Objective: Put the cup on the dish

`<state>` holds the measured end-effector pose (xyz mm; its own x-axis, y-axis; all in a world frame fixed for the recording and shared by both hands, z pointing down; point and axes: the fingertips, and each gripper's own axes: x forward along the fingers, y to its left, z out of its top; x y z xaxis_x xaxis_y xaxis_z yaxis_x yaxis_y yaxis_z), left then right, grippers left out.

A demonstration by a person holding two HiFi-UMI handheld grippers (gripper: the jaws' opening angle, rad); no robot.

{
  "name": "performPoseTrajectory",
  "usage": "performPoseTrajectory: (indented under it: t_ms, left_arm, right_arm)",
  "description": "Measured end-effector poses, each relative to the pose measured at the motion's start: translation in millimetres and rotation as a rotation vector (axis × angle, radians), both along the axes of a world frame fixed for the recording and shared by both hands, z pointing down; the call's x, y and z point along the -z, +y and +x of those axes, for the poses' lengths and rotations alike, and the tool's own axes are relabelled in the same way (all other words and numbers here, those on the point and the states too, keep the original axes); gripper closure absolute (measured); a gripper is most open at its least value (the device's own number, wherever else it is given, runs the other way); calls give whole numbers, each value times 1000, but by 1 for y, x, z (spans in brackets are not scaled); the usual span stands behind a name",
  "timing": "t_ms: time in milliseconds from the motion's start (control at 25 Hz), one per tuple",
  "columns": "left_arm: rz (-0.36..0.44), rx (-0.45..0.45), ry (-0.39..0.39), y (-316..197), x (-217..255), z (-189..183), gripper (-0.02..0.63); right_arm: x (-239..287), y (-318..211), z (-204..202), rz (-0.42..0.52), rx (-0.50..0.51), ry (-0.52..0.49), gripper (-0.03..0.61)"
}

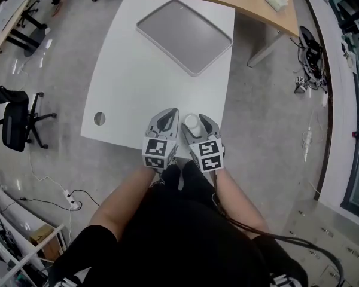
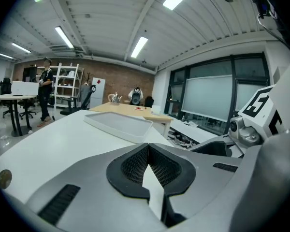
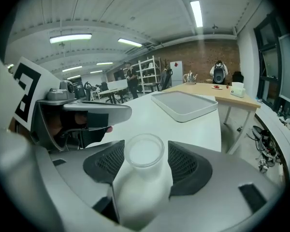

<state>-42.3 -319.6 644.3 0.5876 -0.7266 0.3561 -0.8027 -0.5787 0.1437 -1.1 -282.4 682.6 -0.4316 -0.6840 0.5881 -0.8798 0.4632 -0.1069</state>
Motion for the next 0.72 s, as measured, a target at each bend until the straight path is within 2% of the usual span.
performPoseTrajectory:
  t_ms: [400,720]
  left_arm:
    - [-37,22,-29,-4,-26,8,606]
    - [-41,43,-18,-8,-28,2,606]
  right_arm:
    - [-40,-12,-8,-30,55,31,344]
    - [-37,-17,-5,5,53,43,344]
